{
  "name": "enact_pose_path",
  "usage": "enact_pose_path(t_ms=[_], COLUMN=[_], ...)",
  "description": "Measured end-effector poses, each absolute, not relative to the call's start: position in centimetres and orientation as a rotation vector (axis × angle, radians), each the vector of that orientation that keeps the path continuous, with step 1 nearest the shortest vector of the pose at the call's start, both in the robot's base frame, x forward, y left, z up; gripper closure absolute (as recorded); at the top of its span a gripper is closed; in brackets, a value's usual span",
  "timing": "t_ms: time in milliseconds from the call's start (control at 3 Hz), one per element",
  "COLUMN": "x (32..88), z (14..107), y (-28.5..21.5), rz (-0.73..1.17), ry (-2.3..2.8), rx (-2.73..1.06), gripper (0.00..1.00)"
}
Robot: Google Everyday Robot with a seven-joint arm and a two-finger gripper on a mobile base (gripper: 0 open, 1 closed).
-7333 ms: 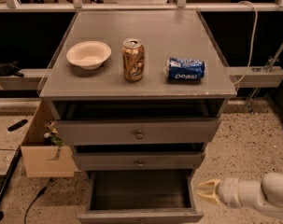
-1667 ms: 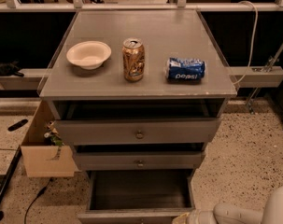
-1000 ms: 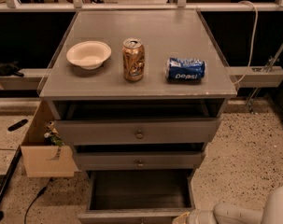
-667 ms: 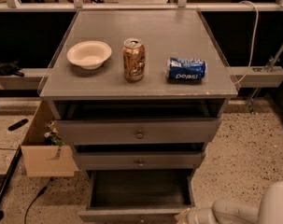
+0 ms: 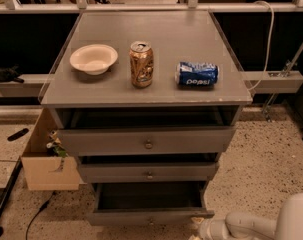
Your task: Close bottom drawer
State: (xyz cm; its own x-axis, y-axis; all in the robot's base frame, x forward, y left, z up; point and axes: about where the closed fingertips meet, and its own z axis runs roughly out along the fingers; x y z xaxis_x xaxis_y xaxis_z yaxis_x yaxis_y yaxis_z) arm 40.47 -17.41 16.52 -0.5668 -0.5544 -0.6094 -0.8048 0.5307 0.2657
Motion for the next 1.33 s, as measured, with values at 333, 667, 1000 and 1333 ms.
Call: enact_pose_path(t_ms=[333,667,1000,1333], x=[40.5,40.7,41.6,46.4], z=[16.5,16.6,16.7,18.3], y=[-17.4,-17.4,-17.3,-16.4], rz=[0.738,0.729,0.699,0.592], ry=[2.317,2.316,2.313,2.292], rx=[-1.107,-1.108,-1.109,-1.144], gripper=[0.19,0.5,0.73,0.96])
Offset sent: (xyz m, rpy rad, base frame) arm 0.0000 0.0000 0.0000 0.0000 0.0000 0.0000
